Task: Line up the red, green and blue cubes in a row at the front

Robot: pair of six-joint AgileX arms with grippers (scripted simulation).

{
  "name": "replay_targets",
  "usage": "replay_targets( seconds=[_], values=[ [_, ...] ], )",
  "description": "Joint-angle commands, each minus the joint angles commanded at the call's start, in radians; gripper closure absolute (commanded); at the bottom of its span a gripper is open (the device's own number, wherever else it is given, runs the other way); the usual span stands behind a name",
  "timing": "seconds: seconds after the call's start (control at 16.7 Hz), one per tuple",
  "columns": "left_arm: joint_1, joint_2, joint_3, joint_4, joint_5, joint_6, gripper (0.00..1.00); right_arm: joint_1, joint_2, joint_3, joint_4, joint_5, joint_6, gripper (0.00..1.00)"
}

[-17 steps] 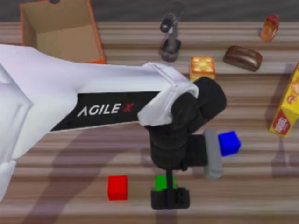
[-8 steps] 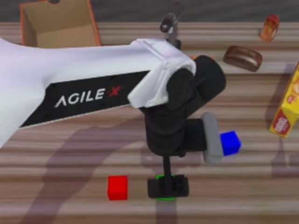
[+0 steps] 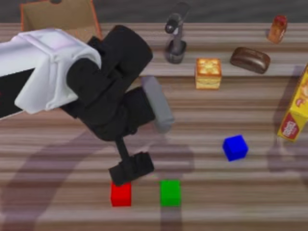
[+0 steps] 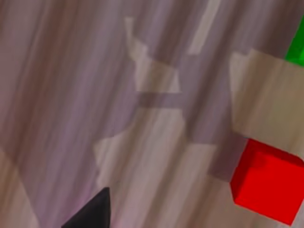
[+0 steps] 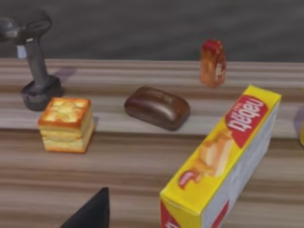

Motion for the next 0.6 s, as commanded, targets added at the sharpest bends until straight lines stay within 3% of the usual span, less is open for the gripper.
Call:
replay_targets(
  seconds=[0.6],
  values=[
    [0.465, -1.025, -0.8, 0.496, -0.017, -0.323, 0.0, 0.22, 1.068, 0.708, -0.532, 0.005, 0.085, 0.0]
  ],
)
